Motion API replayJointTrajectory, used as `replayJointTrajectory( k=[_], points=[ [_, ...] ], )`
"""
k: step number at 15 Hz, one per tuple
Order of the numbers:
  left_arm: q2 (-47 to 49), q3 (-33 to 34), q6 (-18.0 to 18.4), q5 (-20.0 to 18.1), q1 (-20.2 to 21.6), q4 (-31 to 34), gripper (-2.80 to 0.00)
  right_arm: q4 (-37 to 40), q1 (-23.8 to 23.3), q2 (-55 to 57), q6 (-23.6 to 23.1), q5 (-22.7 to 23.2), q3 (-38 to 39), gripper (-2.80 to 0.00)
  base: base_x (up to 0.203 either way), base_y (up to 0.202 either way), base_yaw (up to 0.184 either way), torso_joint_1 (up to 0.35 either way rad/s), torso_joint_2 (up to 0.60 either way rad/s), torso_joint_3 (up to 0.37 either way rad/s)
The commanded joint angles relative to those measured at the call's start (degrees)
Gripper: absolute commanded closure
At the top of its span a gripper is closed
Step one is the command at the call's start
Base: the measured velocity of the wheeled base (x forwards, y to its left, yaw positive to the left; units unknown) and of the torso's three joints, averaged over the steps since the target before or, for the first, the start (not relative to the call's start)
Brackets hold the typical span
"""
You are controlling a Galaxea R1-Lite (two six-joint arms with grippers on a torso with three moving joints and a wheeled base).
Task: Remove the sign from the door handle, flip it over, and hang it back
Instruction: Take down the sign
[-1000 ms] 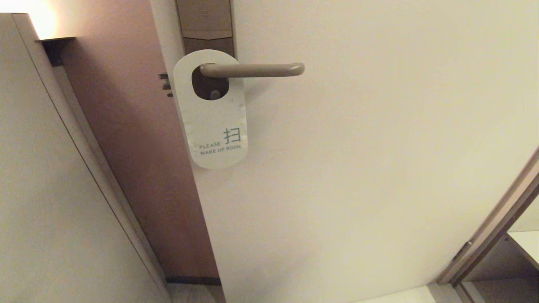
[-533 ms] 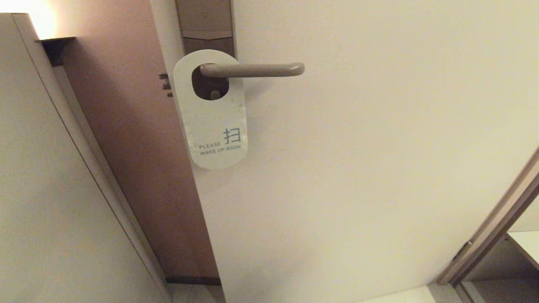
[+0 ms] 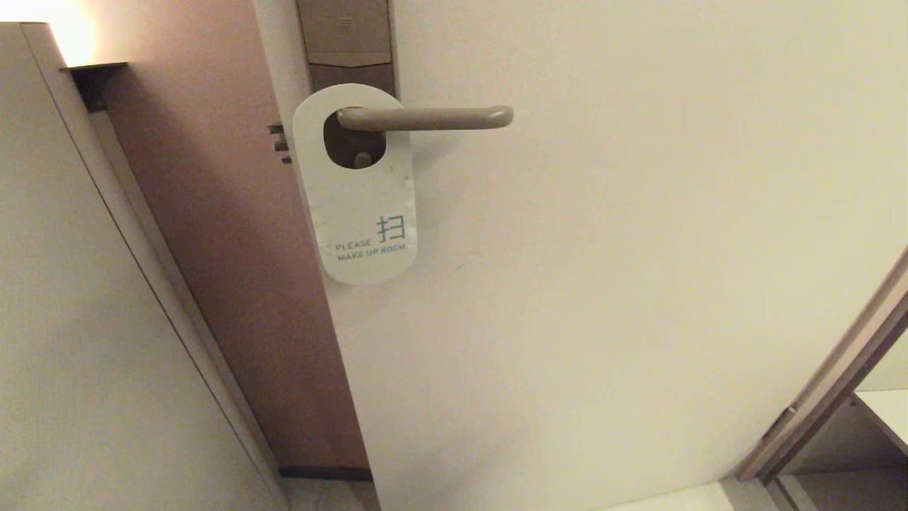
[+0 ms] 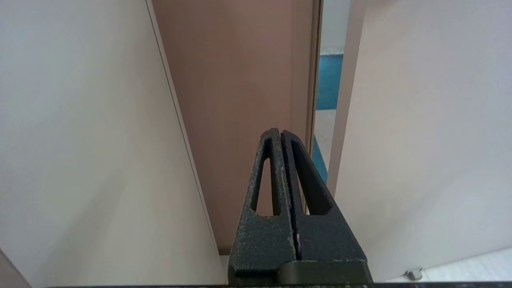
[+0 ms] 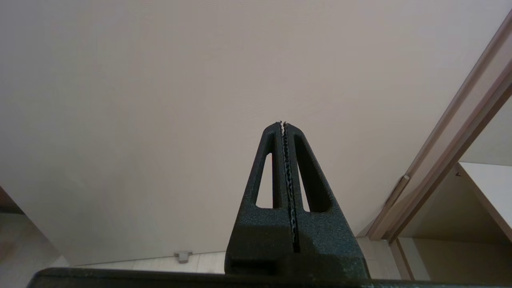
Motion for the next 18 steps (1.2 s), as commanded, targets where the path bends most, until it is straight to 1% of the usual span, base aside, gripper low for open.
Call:
replayJointTrajectory(
  k=[1, 2, 4, 7, 9, 12, 14, 16, 18],
  points=[
    [5.8, -3.4, -0.1, 0.0, -0.2, 0.1, 0.00, 0.0, -0.1, 0.0, 0.0, 0.0, 0.0, 0.00, 0.000, 0.000, 0.000, 0.000, 0.00, 0.000],
    [9.1, -5.5, -0.4, 0.1, -0.8, 0.1, 0.00, 0.0, -0.1, 0.0, 0.0, 0.0, 0.0, 0.00, 0.000, 0.000, 0.000, 0.000, 0.00, 0.000],
    [15.9, -9.8, -2.4, 0.3, -3.7, -0.2, 0.00, 0.0, 0.0, 0.0, 0.0, 0.0, 0.0, 0.00, 0.000, 0.000, 0.000, 0.000, 0.00, 0.000],
    [23.8, -15.9, -6.6, 0.2, -11.2, -0.7, 0.00, 0.0, -0.1, 0.0, 0.0, 0.0, 0.0, 0.00, 0.000, 0.000, 0.000, 0.000, 0.00, 0.000],
    [26.6, -16.8, -7.4, 0.0, -15.3, -1.5, 0.00, 0.0, 0.0, 0.0, 0.0, 0.0, 0.0, 0.00, 0.000, 0.000, 0.000, 0.000, 0.00, 0.000],
    [31.1, -16.8, -8.3, -0.1, -22.5, -6.1, 0.00, -0.1, -0.1, 0.0, 0.0, 0.0, 0.0, 0.00, 0.000, 0.000, 0.000, 0.000, 0.00, 0.000],
    [34.6, -17.1, -8.7, -0.8, -24.0, -8.6, 0.00, 0.0, 0.0, 0.0, 0.0, 0.0, 0.0, 0.00, 0.000, 0.000, 0.000, 0.000, 0.00, 0.000],
    [37.6, -18.5, -9.8, -4.4, -24.1, -10.4, 0.00, 0.0, 0.0, 0.0, 0.0, 0.0, 0.0, 0.00, 0.000, 0.000, 0.000, 0.000, 0.00, 0.000],
    [40.8, -21.3, -11.2, -6.7, -23.9, -10.8, 0.00, 0.0, 0.0, 0.0, 0.0, 0.0, 0.0, 0.00, 0.000, 0.000, 0.000, 0.000, 0.00, 0.000]
  ],
)
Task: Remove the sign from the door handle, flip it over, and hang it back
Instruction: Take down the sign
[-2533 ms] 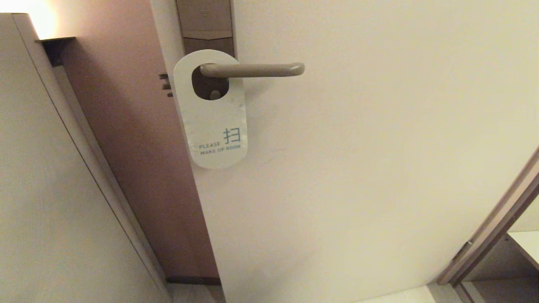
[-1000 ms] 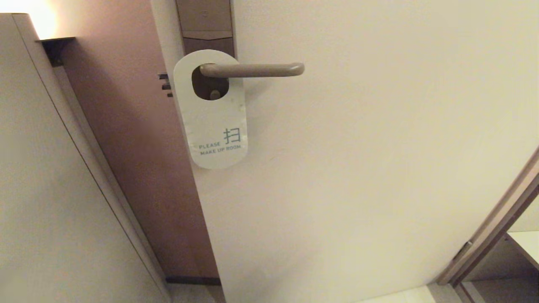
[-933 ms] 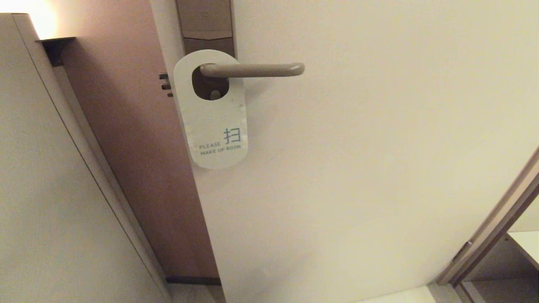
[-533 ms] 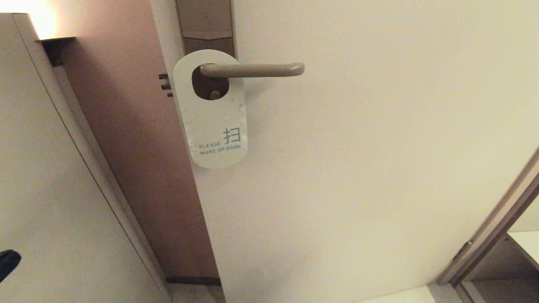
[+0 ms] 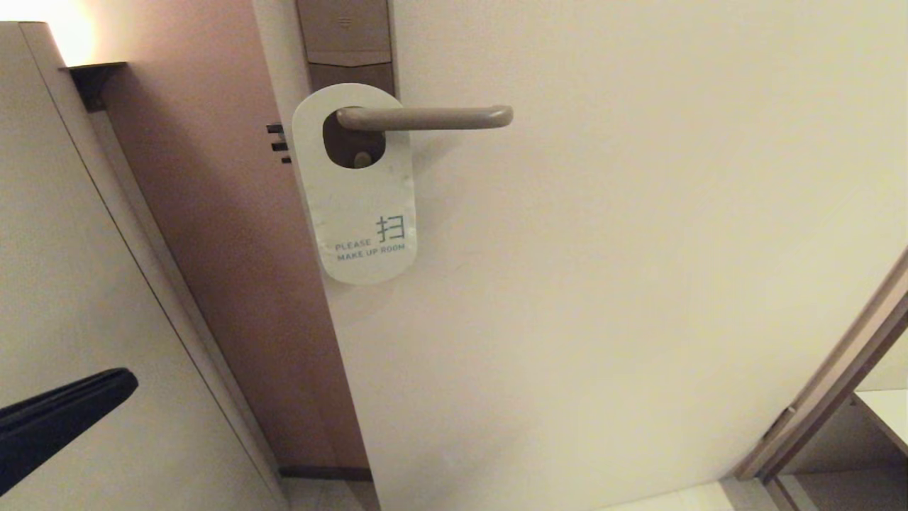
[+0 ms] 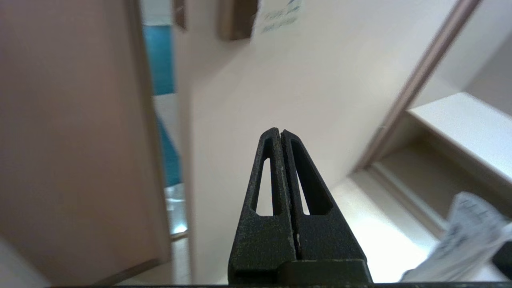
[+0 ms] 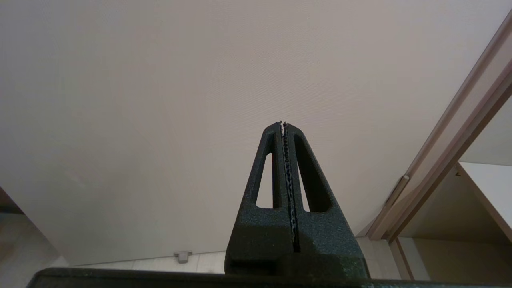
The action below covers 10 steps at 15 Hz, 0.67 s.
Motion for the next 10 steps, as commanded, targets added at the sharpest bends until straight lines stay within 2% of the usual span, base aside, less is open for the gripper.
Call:
replayJointTrajectory(
  k=[1, 4, 6, 8, 10],
  points=[
    [4.4, -2.4, -1.4, -1.3, 0.1, -0.1, 0.00, 0.0, 0.0, 0.0, 0.0, 0.0, 0.0, 0.00, 0.000, 0.000, 0.000, 0.000, 0.00, 0.000],
    [5.9, -3.6, -3.1, -5.8, 0.4, -0.5, 0.00, 0.0, 0.0, 0.0, 0.0, 0.0, 0.0, 0.00, 0.000, 0.000, 0.000, 0.000, 0.00, 0.000],
    [5.9, -3.6, -4.1, -10.6, 3.5, -0.6, 0.00, 0.0, -0.1, 0.0, 0.0, 0.0, 0.0, 0.00, 0.000, 0.000, 0.000, 0.000, 0.00, 0.000],
    [6.8, -3.6, -5.3, -17.3, 10.1, -2.0, 0.00, 0.0, 0.0, 0.0, 0.0, 0.0, 0.0, 0.00, 0.000, 0.000, 0.000, 0.000, 0.00, 0.000],
    [9.7, -3.7, -5.6, -26.7, 18.5, -5.5, 0.00, 0.0, 0.0, 0.0, 0.0, 0.0, 0.0, 0.00, 0.000, 0.000, 0.000, 0.000, 0.00, 0.000]
  ],
)
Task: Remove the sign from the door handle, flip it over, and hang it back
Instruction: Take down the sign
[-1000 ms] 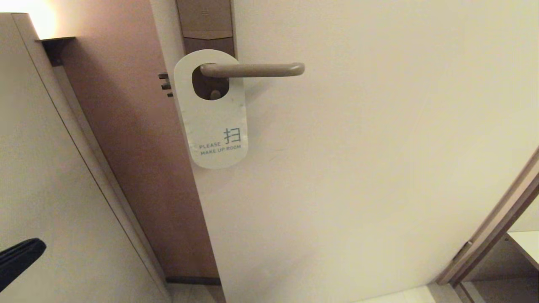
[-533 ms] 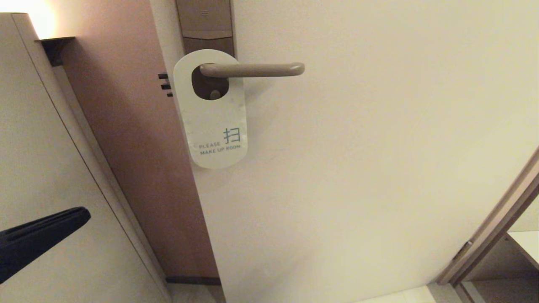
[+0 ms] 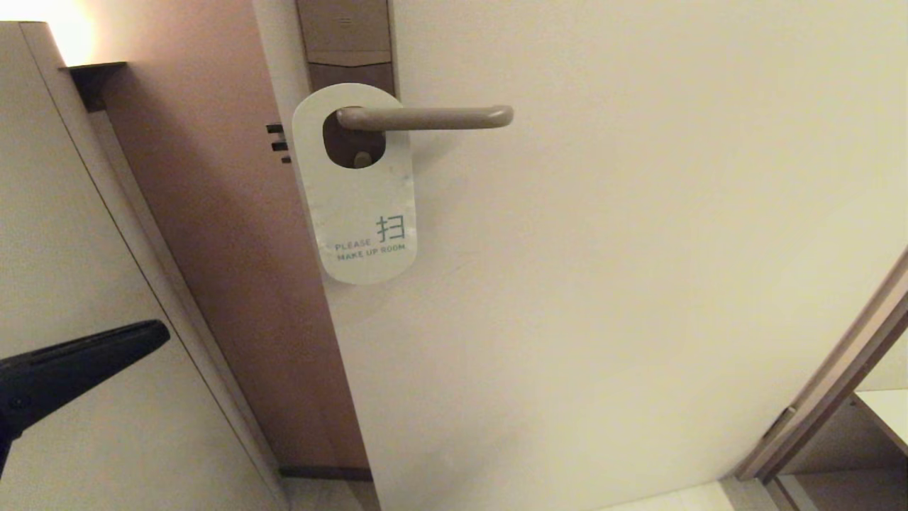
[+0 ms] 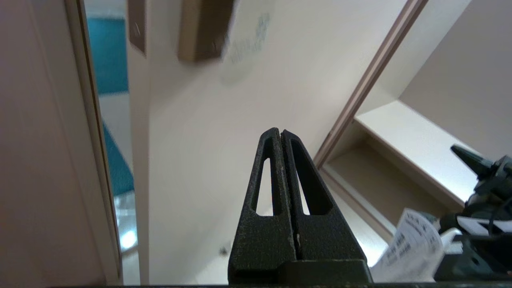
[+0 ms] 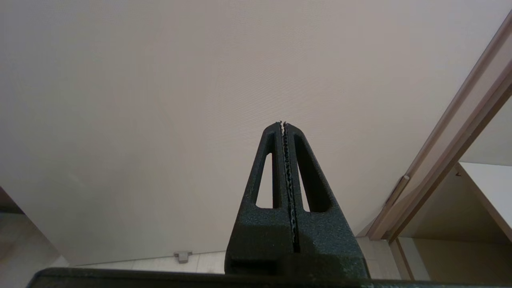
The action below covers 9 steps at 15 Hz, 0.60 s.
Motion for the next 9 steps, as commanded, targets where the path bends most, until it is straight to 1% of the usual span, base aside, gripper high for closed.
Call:
replayJointTrajectory(
  k=[1, 3, 4, 5, 6, 7, 8, 9],
  points=[
    [4.0, 0.0, -0.1, -9.3, 7.2, -3.0, 0.00, 0.0, 0.0, 0.0, 0.0, 0.0, 0.0, 0.00, 0.000, 0.000, 0.000, 0.000, 0.00, 0.000],
    [10.1, -0.1, 0.0, -24.1, 15.4, -9.8, 0.00, 0.0, 0.0, 0.0, 0.0, 0.0, 0.0, 0.00, 0.000, 0.000, 0.000, 0.000, 0.00, 0.000],
    [13.1, -0.1, 0.0, -30.1, 18.2, -13.5, 0.00, 0.0, 0.0, 0.0, 0.0, 0.0, 0.0, 0.00, 0.000, 0.000, 0.000, 0.000, 0.00, 0.000],
    [16.2, -0.2, 0.0, -34.5, 19.7, -17.7, 0.00, 0.0, 0.0, 0.0, 0.0, 0.0, 0.0, 0.00, 0.000, 0.000, 0.000, 0.000, 0.00, 0.000],
    [18.8, -0.3, 0.0, -37.4, 20.4, -21.9, 0.00, 0.0, 0.0, 0.0, 0.0, 0.0, 0.0, 0.00, 0.000, 0.000, 0.000, 0.000, 0.00, 0.000],
    [20.9, -0.4, -0.1, -39.2, 20.4, -25.0, 0.00, 0.0, 0.0, 0.0, 0.0, 0.0, 0.0, 0.00, 0.000, 0.000, 0.000, 0.000, 0.00, 0.000],
    [22.1, -0.4, -0.2, -40.8, 19.1, -27.0, 0.00, 0.0, -0.1, 0.0, 0.0, 0.0, 0.0, 0.00, 0.000, 0.000, 0.000, 0.000, 0.00, 0.000],
    [22.6, -0.3, -0.2, -42.3, 17.9, -27.4, 0.00, 0.0, 0.0, 0.0, 0.0, 0.0, 0.0, 0.00, 0.000, 0.000, 0.000, 0.000, 0.00, 0.000]
  ],
)
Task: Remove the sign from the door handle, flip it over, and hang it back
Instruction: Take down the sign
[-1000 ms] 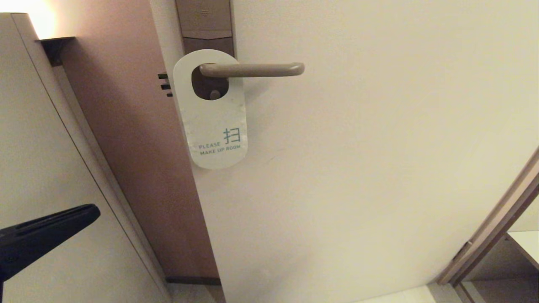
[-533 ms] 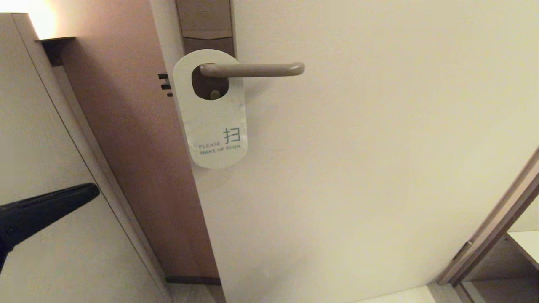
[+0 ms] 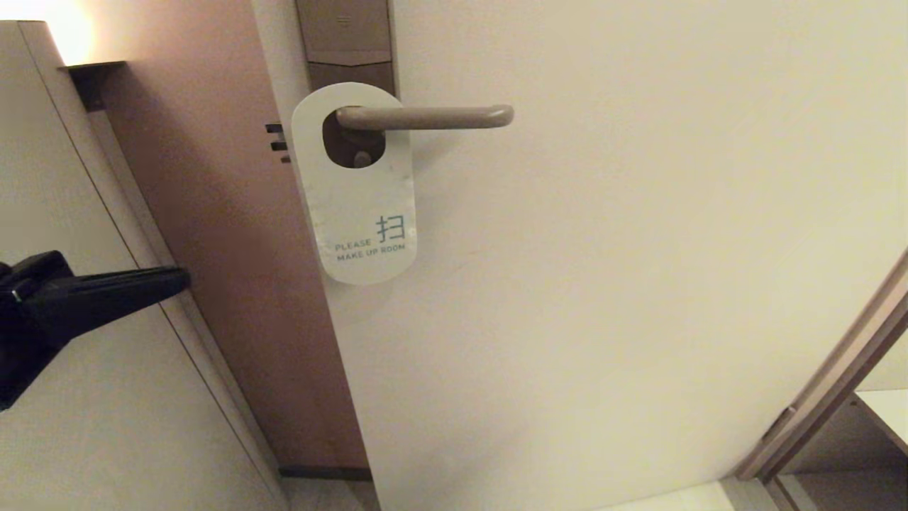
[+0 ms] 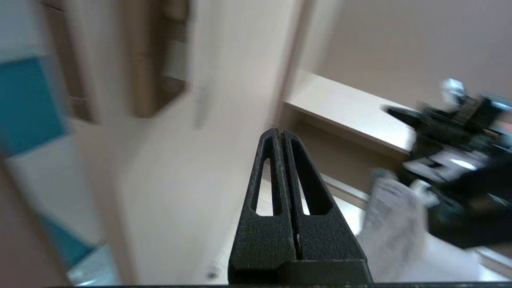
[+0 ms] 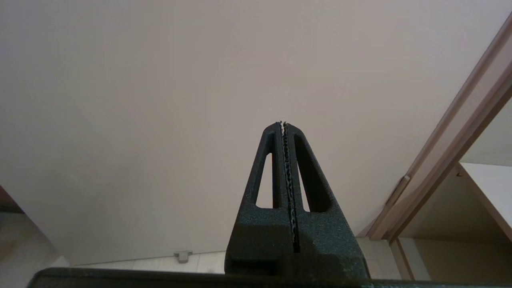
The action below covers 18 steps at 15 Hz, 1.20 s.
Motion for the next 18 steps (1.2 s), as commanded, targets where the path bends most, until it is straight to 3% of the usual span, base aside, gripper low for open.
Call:
replayJointTrajectory(
  k=[1, 5, 14, 15, 18],
  points=[
    [3.7, 0.0, 0.0, -1.4, -1.3, -0.5, 0.00, 0.0, 0.0, 0.0, 0.0, 0.0, 0.0, 0.00, 0.000, 0.000, 0.000, 0.000, 0.00, 0.000],
    [6.0, -0.4, 0.2, -1.7, -3.3, -2.8, 0.00, 0.0, 0.0, 0.0, 0.0, 0.0, 0.0, 0.00, 0.000, 0.000, 0.000, 0.000, 0.00, 0.000],
    [7.3, -2.2, 0.1, -1.7, -3.3, -4.2, 0.00, 0.0, 0.0, 0.0, 0.0, 0.0, 0.0, 0.00, 0.000, 0.000, 0.000, 0.000, 0.00, 0.000],
    [7.2, -2.4, 0.2, -1.7, -3.3, -4.3, -2.80, 0.0, 0.0, 0.0, 0.0, 0.0, 0.0, 0.00, 0.000, 0.000, 0.000, 0.000, 0.00, 0.000],
    [7.3, -4.3, 0.3, -1.6, -3.3, -4.3, -2.80, 0.0, 0.0, 0.0, 0.0, 0.0, 0.0, 0.00, 0.000, 0.000, 0.000, 0.000, 0.00, 0.000]
  ],
)
